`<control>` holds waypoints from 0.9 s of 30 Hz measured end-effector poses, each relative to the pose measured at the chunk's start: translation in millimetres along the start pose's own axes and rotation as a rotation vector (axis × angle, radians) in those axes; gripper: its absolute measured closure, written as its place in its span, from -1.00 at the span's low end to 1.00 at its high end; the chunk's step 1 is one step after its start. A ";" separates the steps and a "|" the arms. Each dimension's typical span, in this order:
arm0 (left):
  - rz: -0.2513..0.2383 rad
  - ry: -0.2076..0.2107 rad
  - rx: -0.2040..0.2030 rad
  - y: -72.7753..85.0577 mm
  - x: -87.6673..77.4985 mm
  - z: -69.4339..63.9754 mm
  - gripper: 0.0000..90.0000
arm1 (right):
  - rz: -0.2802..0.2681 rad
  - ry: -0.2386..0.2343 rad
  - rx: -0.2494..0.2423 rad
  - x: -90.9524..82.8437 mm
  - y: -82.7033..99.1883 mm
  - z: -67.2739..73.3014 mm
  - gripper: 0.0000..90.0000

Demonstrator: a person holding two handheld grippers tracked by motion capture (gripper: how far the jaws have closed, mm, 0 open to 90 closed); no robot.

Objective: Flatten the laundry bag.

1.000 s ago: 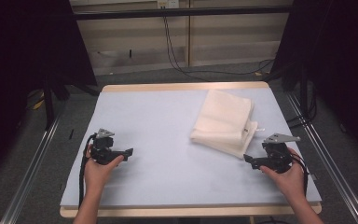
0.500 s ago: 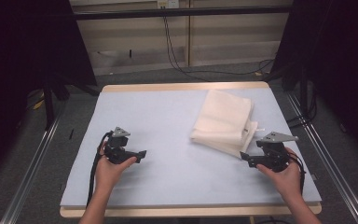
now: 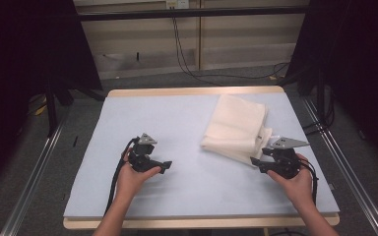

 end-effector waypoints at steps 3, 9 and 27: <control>-0.001 0.020 0.005 -6.7 10.3 -3.4 -0.77 | 0.011 0.010 -0.021 3.5 1.3 1.6 0.11; 0.003 0.044 0.042 -19.1 23.5 -13.5 -0.75 | 0.000 0.004 0.002 1.4 1.3 -3.2 0.21; -0.011 0.081 0.096 -61.5 65.0 -29.7 -0.44 | 0.014 -0.003 0.003 2.0 4.9 -2.0 0.27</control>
Point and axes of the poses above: each handheld gripper's, and its own axes: x roughly forward along the jaws, y roughly out of its underside, z roughly to its left, the point moved 8 cm from there along x, roughly forward along the jaws, and after that the axes turned 8 degrees about y, right-handed, at the moved point
